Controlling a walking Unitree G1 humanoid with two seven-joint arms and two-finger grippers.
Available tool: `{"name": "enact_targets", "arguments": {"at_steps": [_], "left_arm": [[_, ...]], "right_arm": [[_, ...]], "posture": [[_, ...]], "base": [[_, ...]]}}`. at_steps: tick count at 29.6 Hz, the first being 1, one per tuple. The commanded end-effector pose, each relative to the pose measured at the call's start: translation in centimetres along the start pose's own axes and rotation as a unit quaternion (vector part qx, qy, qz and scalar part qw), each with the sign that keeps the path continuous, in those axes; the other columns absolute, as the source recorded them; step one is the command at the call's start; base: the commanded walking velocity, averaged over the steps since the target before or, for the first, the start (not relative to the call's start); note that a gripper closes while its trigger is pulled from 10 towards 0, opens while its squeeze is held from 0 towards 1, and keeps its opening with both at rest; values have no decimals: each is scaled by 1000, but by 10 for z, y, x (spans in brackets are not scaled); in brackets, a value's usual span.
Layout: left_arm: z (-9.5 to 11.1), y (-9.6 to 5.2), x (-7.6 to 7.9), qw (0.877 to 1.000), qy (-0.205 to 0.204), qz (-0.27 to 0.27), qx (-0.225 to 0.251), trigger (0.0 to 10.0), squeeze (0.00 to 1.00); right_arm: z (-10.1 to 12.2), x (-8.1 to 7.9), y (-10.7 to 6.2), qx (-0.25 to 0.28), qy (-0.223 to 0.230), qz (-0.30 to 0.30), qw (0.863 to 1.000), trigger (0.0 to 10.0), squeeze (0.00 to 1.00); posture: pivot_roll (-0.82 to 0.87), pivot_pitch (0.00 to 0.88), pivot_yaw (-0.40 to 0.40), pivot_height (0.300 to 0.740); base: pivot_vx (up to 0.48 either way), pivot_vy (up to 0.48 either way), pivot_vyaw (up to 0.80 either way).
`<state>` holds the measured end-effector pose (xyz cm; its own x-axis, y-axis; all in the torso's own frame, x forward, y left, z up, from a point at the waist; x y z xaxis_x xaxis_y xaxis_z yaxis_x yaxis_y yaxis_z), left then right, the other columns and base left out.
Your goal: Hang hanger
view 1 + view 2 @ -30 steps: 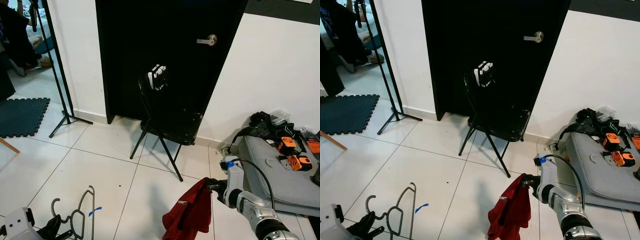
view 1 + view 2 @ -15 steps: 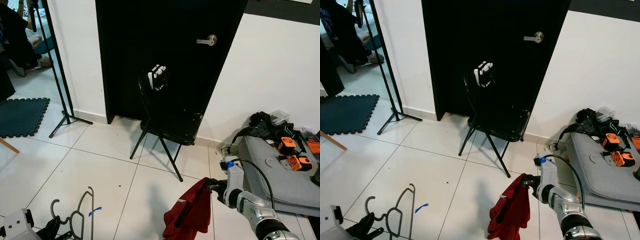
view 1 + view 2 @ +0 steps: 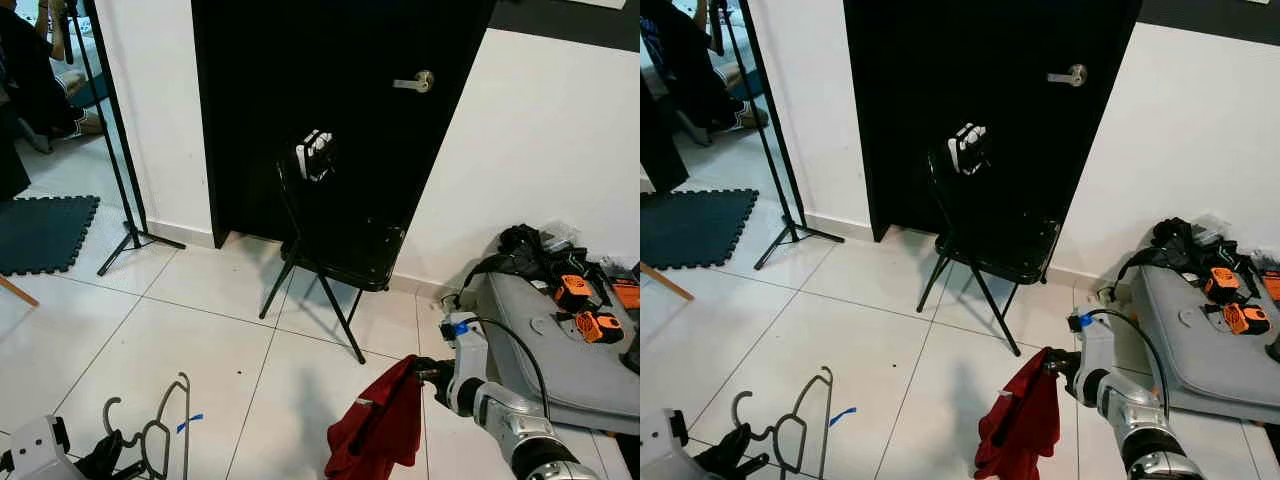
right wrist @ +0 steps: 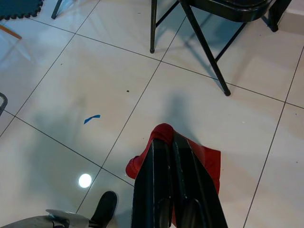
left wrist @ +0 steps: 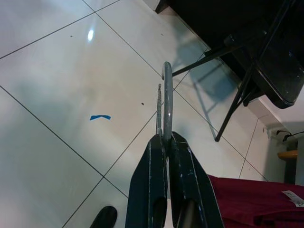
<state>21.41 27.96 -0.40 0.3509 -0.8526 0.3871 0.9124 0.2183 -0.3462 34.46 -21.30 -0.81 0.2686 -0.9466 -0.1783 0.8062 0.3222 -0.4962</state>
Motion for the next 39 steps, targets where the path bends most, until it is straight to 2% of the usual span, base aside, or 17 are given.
{"name": "enact_targets", "arguments": {"at_steps": [1,22,39], "left_arm": [[-3,0,4,1000,-7,-2,-3,10000,0],[-4,4,3,1000,-7,-1,-7,10000,0],[-6,0,-2,1000,-8,5,-11,10000,0]], "right_arm": [[4,7,-3,3,4,-9,1000,10000,0],[4,6,-1,5,6,-14,1000,10000,0],[1,7,-2,5,13,-17,1000,10000,0]], "posture": [[49,0,-130,740],[33,0,-117,740],[23,0,-99,740]], "base": [[0,0,0],[0,0,0],[0,0,0]]}}
Point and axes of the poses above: a point about 5 cm out from each wrist's last joint towards the gripper, its own y axis pointing out of the wrist towards the gripper, its own z axis along the axis of the wrist's last joint, x = y × z, the point moved 6 cm from there along y, pointing out of the wrist towards the gripper, and after that the axes turned 2 degrees about -y, right-handed, at the moved point
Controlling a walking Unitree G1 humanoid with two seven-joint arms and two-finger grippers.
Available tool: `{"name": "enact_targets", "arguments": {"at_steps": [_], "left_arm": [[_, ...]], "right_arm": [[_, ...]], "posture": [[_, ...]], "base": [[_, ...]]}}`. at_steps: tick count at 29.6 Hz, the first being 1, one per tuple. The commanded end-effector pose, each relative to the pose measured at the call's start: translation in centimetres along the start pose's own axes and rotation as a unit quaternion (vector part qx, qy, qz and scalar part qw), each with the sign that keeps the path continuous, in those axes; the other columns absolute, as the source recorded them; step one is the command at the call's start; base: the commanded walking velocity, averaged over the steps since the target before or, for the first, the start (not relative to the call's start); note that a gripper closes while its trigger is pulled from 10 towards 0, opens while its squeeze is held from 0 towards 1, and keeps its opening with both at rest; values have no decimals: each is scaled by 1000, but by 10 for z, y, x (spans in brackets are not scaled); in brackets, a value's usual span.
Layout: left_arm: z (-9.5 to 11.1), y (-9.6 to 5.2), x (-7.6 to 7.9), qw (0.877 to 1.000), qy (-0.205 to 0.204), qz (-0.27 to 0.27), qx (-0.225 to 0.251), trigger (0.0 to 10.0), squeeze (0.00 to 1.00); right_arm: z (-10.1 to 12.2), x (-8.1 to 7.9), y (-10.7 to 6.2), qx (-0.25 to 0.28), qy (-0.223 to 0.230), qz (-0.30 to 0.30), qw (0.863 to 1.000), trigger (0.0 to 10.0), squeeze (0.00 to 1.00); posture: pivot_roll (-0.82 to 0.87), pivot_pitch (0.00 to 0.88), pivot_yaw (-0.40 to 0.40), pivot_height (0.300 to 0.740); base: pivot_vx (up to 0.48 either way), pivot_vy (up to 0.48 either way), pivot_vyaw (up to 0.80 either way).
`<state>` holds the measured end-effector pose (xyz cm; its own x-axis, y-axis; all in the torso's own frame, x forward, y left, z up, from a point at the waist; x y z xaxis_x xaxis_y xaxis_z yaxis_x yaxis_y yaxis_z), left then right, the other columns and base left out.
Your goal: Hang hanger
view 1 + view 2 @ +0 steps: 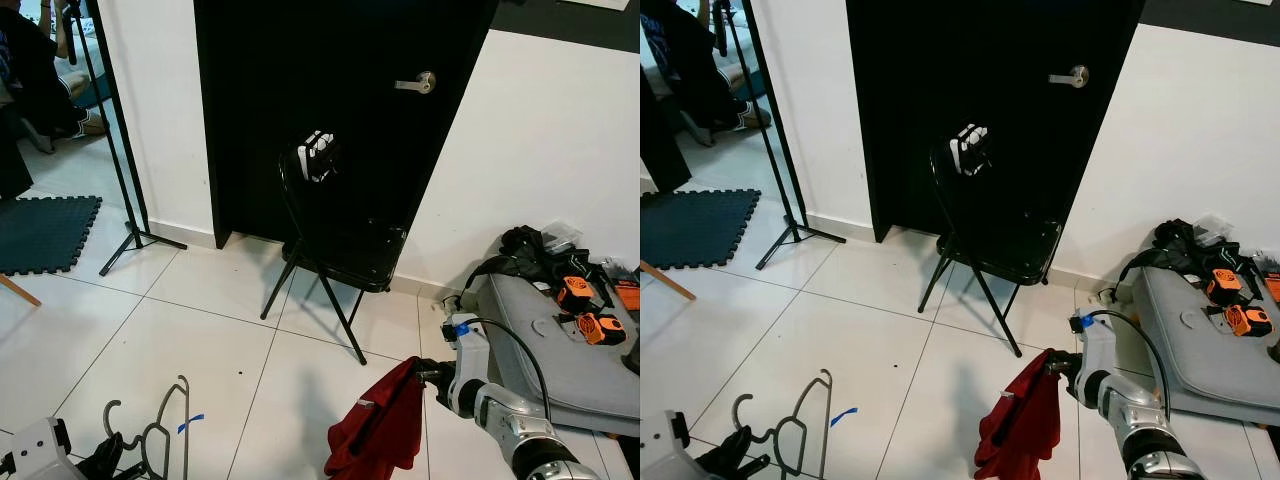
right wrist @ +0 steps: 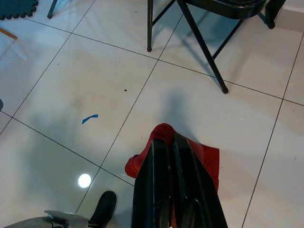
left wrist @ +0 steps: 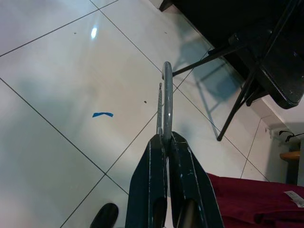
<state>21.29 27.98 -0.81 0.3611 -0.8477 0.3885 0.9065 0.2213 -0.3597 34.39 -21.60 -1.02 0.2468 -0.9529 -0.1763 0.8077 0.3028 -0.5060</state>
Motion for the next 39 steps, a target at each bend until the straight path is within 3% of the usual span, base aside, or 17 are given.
{"name": "enact_targets", "arguments": {"at_steps": [1,12,39], "left_arm": [[-2,0,0,1000,-5,0,-5,10000,0],[-1,7,0,1000,-3,0,-4,10000,0],[-4,9,-2,1000,-2,-1,-9,10000,0]], "right_arm": [[3,4,-2,9,9,-7,1000,10000,0],[6,1,2,10,7,-10,1000,10000,0],[4,0,3,8,7,-10,1000,10000,0]], "posture": [[23,0,-99,740],[27,0,-97,740],[28,0,-92,740]], "base": [[0,0,0],[0,0,0],[0,0,0]]}}
Point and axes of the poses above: a point about 5 cm out from each wrist's last joint towards the gripper, its own y axis pointing out of the wrist towards the gripper, its own z axis along the axis of the wrist's last joint, x = y × z, the point moved 6 cm from there along y, pointing out of the wrist towards the gripper, and after that the axes turned 2 degrees about -y, right-handed, at the moved point
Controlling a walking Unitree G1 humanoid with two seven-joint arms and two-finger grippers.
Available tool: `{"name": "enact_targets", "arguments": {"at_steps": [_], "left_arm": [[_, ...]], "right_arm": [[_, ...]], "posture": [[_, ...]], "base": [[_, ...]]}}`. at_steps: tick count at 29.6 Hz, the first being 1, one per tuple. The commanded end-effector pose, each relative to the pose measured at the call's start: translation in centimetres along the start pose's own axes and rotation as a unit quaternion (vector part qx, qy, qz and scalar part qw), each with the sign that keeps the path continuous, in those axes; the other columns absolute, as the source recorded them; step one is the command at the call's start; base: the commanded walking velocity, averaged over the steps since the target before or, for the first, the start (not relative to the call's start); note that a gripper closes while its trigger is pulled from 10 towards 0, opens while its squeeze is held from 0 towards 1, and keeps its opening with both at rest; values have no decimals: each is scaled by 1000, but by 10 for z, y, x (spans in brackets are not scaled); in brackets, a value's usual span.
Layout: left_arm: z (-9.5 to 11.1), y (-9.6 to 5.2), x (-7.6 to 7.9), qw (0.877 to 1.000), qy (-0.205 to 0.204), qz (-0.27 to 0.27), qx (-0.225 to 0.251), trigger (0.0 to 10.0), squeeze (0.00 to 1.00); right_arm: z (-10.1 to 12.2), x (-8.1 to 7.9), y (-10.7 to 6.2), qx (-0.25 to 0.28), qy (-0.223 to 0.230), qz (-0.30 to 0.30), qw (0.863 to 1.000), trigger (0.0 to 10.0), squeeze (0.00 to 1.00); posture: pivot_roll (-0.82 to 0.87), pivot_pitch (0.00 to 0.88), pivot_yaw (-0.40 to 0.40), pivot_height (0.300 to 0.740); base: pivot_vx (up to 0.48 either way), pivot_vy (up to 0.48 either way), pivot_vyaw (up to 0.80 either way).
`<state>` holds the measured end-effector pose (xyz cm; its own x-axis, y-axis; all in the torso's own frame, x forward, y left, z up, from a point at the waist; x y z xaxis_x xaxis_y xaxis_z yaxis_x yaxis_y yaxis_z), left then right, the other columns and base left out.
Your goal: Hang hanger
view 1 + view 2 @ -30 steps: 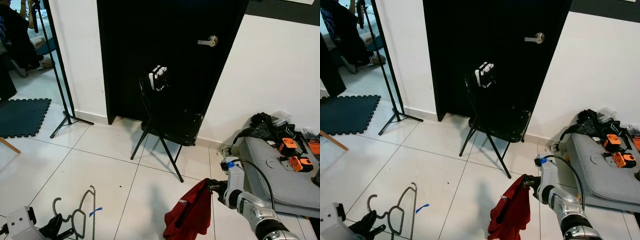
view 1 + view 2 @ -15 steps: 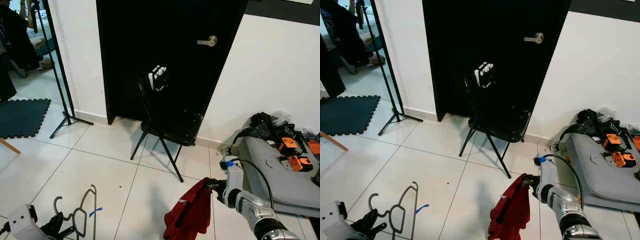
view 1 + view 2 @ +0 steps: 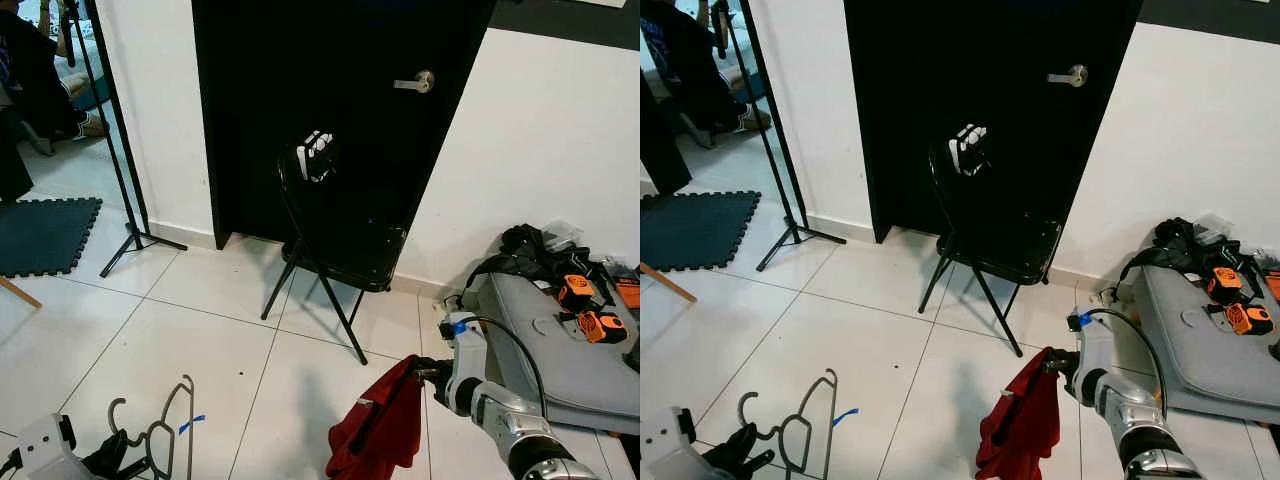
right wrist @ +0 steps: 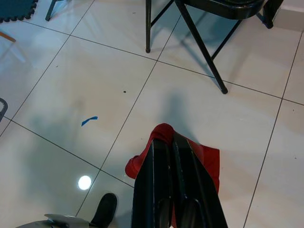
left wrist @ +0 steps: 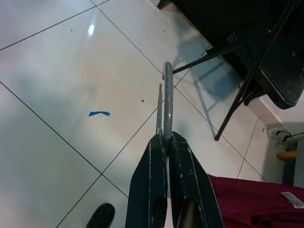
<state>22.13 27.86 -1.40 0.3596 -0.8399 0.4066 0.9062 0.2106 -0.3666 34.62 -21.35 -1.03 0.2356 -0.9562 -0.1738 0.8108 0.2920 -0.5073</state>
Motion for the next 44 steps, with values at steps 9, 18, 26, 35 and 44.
{"name": "enact_targets", "arguments": {"at_steps": [9,18,26,35,44], "left_arm": [[4,7,-4,1000,8,4,2,10000,0],[3,10,-7,1000,9,5,-1,10000,0],[-1,6,-7,1000,8,5,0,10000,0],[-5,3,-6,1000,9,-1,-4,10000,0],[-10,3,-4,1000,16,-13,-18,10000,0]], "right_arm": [[7,-1,4,9,4,-7,1000,10000,0],[8,-2,5,14,7,-15,1000,10000,0],[5,0,3,12,9,-13,1000,10000,0],[2,3,0,8,10,-10,1000,10000,0],[1,3,0,9,9,-10,1000,10000,0]], "posture": [[16,0,-89,740],[0,0,-76,740],[10,0,-85,740],[32,0,-84,740],[29,0,-77,740]], "base": [[0,0,0],[0,0,0],[0,0,0],[0,0,0],[0,0,0]]}}
Point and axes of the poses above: a point about 5 cm out from each wrist's last joint towards the gripper, its own y axis pointing out of the wrist towards the gripper, its own z axis along the axis of the wrist's last joint, x = y × z, the point moved 6 cm from there along y, pointing out of the wrist towards the gripper, and after that the axes turned 2 degrees about -y, right-handed, at the moved point
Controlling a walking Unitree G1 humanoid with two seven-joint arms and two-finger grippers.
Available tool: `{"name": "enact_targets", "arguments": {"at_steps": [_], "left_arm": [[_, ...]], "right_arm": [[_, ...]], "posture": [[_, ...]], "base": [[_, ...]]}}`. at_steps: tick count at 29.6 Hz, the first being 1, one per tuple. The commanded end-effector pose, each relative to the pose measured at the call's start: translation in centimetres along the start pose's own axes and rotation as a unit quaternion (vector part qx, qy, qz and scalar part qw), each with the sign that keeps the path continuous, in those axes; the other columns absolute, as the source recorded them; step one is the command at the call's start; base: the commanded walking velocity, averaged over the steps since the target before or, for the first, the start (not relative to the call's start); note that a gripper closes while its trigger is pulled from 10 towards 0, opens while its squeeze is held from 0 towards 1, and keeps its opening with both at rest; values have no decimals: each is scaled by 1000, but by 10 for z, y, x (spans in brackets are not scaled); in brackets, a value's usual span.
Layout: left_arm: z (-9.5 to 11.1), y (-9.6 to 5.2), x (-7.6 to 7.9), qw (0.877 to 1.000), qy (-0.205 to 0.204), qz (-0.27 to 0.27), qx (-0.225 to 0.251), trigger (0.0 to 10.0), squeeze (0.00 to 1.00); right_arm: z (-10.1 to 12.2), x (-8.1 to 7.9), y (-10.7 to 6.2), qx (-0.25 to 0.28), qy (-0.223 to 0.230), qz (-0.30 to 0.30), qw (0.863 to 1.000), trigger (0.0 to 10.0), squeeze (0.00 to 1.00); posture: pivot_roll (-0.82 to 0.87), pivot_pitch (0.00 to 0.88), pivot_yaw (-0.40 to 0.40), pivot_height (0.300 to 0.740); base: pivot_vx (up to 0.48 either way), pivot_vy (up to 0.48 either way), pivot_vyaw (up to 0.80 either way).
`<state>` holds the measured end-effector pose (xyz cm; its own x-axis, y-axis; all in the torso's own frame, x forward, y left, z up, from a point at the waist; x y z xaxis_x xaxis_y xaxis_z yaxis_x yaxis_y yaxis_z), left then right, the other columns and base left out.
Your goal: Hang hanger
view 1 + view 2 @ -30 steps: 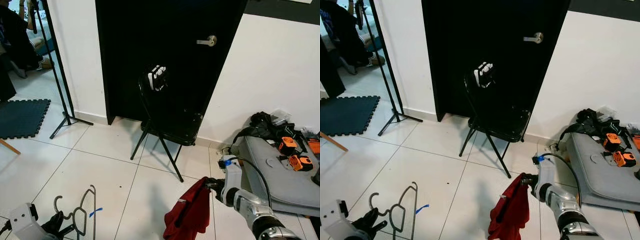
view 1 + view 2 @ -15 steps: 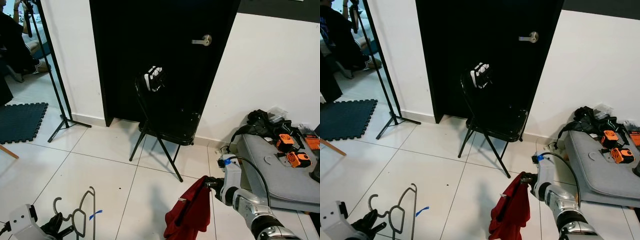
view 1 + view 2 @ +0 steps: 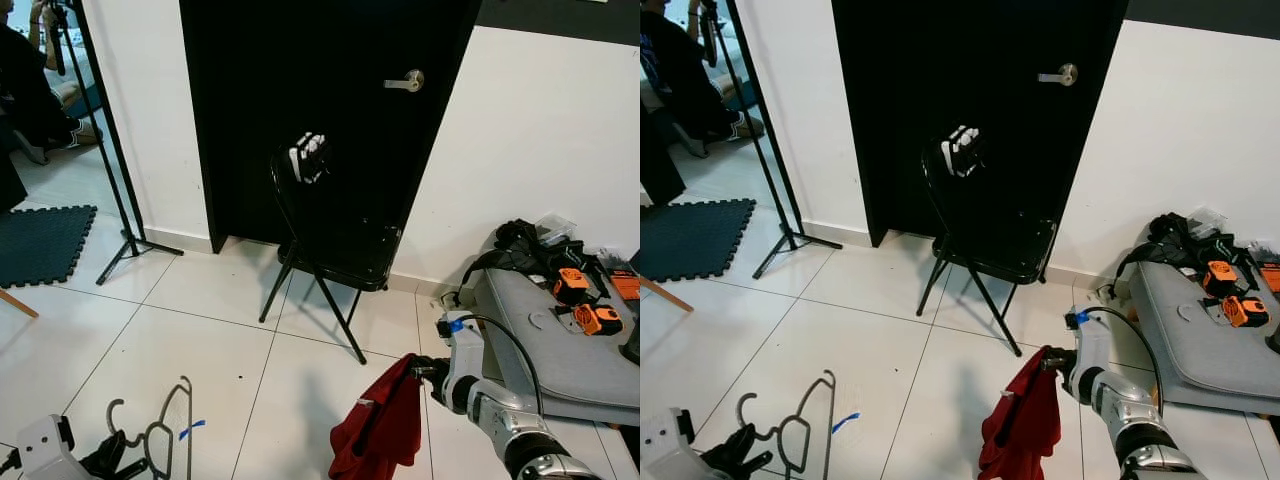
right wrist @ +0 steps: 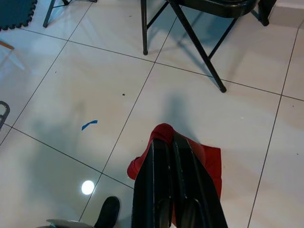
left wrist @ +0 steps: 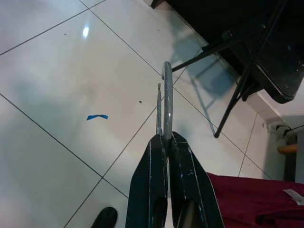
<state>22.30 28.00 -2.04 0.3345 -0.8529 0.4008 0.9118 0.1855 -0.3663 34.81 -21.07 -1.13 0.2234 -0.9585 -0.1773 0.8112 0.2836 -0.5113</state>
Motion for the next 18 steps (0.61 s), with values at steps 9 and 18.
{"name": "enact_targets", "arguments": {"at_steps": [9,18], "left_arm": [[-9,-6,1,1000,15,-9,-15,10000,0],[-10,-11,4,1000,17,-16,-18,10000,0]], "right_arm": [[-3,4,-5,8,4,1,1000,10000,0],[-4,6,-7,7,4,4,1000,10000,0]], "posture": [[23,0,-68,740],[28,0,-69,740]], "base": [[0,0,0],[0,0,0]]}}
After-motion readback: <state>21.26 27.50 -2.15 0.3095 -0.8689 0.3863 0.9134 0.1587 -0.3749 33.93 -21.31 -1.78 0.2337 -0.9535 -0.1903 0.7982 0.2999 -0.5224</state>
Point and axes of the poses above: a point about 5 cm out from each wrist's last joint towards the gripper, its own y axis pointing out of the wrist towards the gripper, its own z axis along the axis of the wrist's last joint, x = y × z, the point moved 6 cm from there along y, pointing out of the wrist towards the gripper, and after that the axes turned 2 degrees about -y, right-handed, at the moved point
